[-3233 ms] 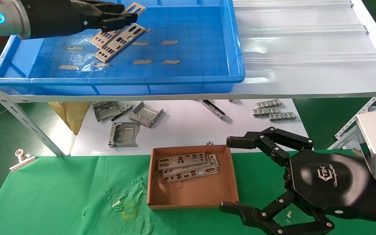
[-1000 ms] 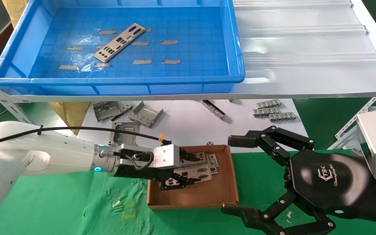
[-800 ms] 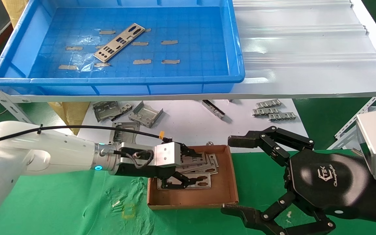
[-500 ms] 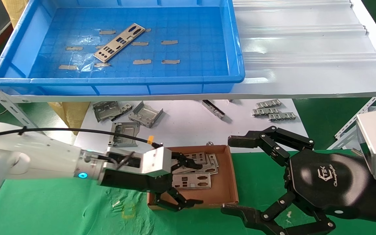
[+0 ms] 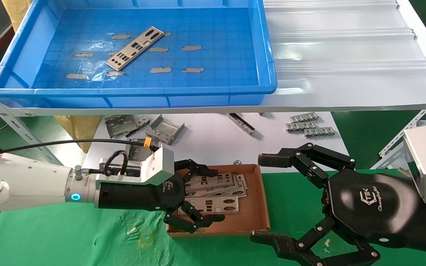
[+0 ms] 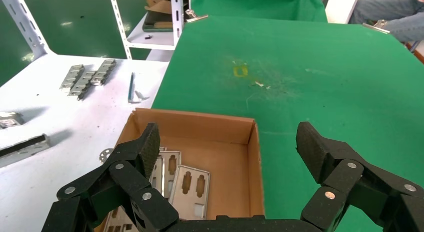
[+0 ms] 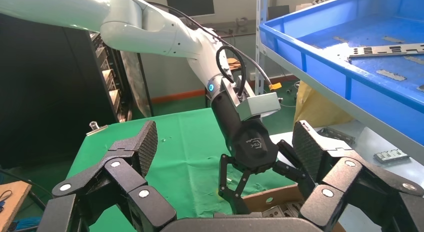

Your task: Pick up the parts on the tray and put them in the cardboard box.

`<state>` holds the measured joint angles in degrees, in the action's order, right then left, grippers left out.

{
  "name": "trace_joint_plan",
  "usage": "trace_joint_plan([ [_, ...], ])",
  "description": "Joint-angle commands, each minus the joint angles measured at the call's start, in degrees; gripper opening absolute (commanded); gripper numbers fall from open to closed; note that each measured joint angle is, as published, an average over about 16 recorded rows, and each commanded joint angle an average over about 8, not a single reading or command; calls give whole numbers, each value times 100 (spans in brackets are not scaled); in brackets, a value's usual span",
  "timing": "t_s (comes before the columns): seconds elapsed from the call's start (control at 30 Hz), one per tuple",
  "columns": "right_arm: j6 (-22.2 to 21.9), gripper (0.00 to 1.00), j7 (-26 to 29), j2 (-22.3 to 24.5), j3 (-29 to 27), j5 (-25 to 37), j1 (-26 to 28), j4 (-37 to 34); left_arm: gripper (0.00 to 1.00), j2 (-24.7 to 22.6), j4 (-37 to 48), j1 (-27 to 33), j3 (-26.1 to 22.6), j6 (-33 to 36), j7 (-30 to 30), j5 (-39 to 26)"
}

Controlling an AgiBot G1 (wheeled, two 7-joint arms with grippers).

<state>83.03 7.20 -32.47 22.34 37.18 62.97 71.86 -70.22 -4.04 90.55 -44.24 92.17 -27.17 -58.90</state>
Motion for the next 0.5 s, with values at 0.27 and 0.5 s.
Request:
trace_joint_plan([
  [0.27,0,100,0,0,0,0,0,0,100,300,-613,-251,241,-79,315,135],
  [0.5,0,100,0,0,0,0,0,-1,100,721,-1441,-597,578,-153,769,339],
])
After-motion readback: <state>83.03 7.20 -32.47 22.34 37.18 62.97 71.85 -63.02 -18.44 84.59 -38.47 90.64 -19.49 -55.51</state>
